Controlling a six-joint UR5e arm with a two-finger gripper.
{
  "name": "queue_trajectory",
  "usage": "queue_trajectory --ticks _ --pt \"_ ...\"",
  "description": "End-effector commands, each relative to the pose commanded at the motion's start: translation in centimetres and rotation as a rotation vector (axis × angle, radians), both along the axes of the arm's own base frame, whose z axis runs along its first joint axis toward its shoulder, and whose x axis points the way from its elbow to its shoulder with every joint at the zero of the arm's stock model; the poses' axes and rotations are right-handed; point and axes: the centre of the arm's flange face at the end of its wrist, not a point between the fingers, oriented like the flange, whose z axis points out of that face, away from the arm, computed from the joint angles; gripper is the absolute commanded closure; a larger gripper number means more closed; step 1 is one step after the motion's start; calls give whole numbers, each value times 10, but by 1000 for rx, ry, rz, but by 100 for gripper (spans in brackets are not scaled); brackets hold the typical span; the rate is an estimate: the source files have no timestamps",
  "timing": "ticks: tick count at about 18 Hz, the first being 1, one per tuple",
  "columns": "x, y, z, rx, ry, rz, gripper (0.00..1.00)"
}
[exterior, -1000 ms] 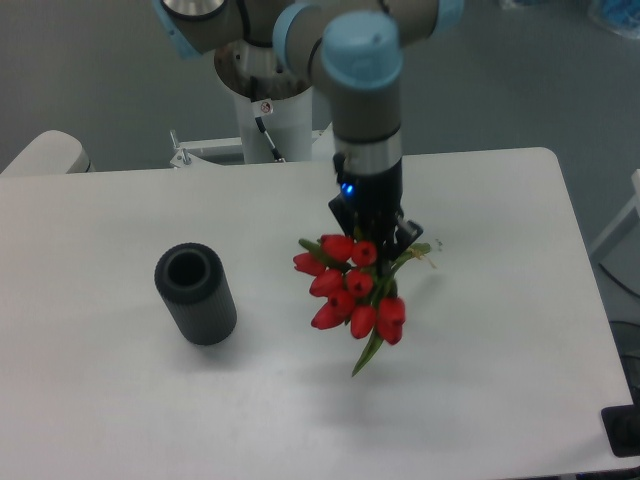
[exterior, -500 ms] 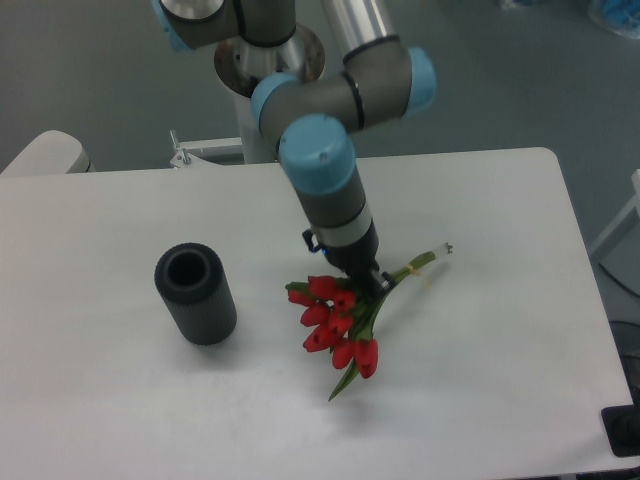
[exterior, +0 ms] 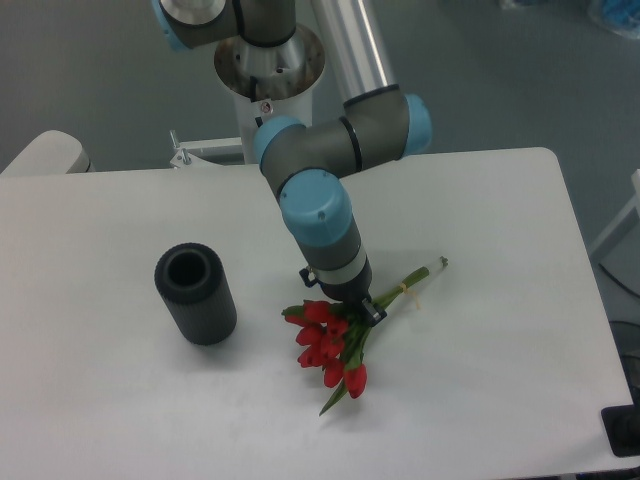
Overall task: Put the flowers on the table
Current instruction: 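Lower the bouquet and lay it flat on the table, then open the gripper to release the tulip stems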
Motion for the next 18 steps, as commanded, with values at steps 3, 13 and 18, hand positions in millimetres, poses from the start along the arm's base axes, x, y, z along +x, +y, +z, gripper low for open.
queue_trajectory --ticks 3,13,18 --pt "-6 3 -1 4 0 3 71" --pt "-51 19 68 126 78 32 7" --pt "-70 27 129 181 102 37 2"
